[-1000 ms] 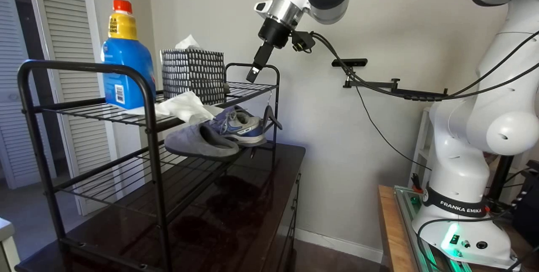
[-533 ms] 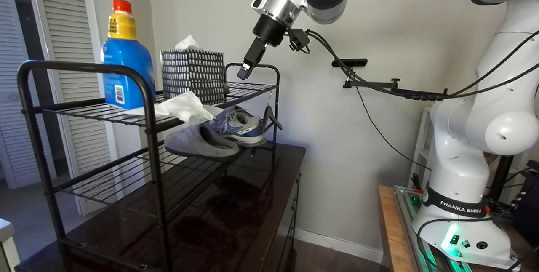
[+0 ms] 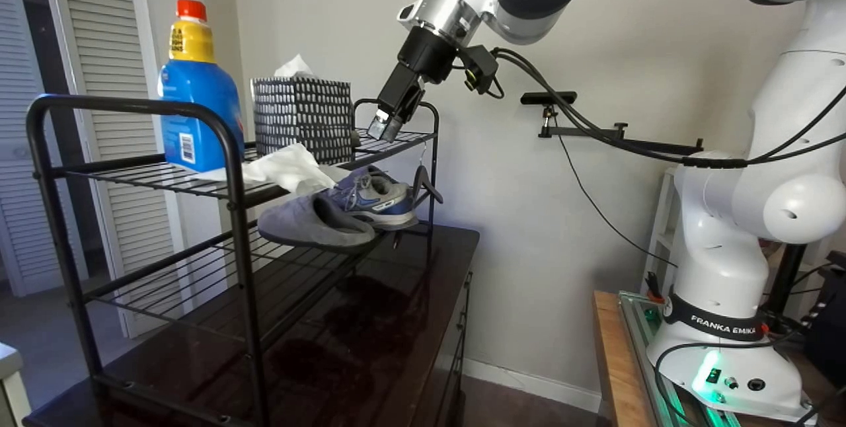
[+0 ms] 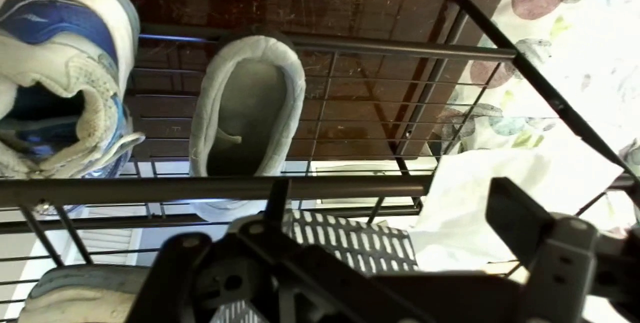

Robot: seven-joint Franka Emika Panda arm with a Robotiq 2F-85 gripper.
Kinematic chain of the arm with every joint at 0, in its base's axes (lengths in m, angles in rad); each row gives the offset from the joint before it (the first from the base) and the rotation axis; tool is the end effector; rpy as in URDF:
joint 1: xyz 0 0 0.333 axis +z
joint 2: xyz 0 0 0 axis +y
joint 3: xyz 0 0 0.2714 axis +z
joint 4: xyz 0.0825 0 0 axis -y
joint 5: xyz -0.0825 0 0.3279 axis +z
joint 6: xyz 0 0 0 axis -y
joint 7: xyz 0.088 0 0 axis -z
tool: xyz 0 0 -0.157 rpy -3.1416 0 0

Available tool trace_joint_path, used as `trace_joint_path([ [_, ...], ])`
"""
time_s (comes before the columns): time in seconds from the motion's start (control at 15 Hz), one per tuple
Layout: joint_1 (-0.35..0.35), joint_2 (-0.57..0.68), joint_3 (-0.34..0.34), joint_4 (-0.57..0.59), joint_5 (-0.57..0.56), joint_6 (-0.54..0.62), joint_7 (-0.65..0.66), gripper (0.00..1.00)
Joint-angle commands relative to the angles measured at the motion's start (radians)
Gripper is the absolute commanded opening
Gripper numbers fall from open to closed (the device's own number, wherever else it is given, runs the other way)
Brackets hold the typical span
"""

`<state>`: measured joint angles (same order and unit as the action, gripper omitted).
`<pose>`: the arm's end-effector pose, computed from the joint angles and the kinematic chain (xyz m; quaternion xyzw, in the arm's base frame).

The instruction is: Put the cloth on the stand

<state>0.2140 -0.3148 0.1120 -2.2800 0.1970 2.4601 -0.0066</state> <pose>0.4534 0.1618 0.4698 -0.9623 -0.1033 -0.2311 0.0994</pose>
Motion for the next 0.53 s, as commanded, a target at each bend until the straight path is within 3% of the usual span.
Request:
trace_joint_path([
  [0.0,0.051,0.031,0.016,0.013,0.089,0.116,-0.049,1.00],
  [0.07,0.076,0.047,0.012,0.031,0.113,0.125,-0.094,1.00],
  [0.13,0.037,0.012,0.022,0.004,0.054,0.084,-0.029,1.00],
  [0.33,0.063,0.029,0.026,0.013,0.077,0.113,-0.056,1.00],
  [0.47,0.012,0.093,0.074,0.051,-0.023,0.184,0.064,1.00],
])
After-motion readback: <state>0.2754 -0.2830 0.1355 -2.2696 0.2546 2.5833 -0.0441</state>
